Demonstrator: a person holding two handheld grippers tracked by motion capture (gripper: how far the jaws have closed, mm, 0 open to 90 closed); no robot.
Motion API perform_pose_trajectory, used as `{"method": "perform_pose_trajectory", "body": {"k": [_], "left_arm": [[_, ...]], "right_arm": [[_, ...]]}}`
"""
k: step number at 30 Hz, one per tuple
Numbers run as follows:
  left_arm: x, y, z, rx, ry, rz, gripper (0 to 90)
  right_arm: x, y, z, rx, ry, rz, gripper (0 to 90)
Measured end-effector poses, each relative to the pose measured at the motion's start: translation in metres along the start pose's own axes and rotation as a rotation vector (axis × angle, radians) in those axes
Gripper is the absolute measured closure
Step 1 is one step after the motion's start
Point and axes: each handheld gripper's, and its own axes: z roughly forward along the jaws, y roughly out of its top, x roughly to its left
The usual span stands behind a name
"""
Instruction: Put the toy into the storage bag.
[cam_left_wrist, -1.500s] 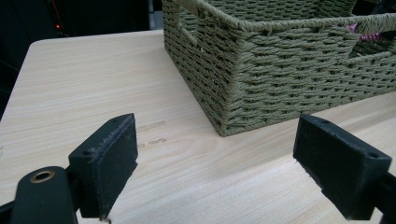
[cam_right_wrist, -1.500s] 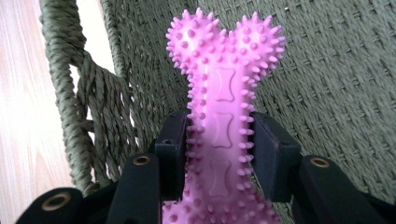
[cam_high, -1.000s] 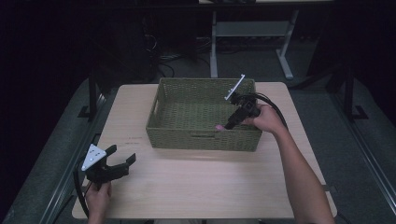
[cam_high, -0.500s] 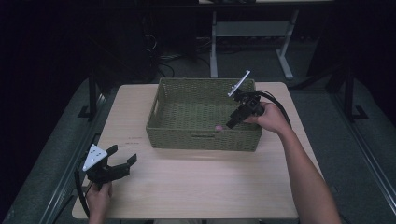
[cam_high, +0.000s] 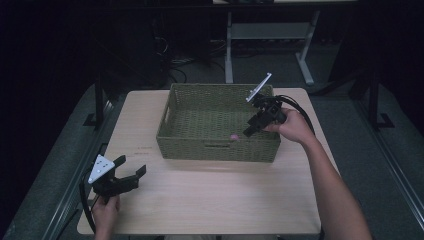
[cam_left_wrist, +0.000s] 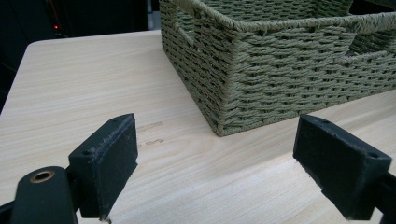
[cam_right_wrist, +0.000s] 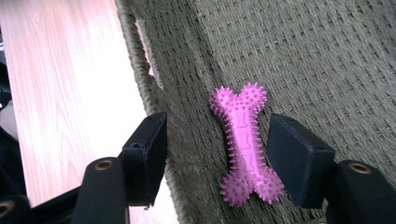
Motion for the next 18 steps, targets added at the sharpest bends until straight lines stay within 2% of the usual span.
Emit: {"method": "perform_pose_trajectory", "body": {"k": [10,18], "left_arm": [[0.000,0.000,0.000,0.002,-0.002,0.001,13.3],[-0.001,0.000,0.000,-0.001,-0.003,0.000,13.3]], "right_arm": [[0.018,-0.001,-0.016,-0.026,-0.022,-0.028,35.2],[0.029,-0.004,-0.019,-0.037,-0.025,-0.047,35.1]]}}
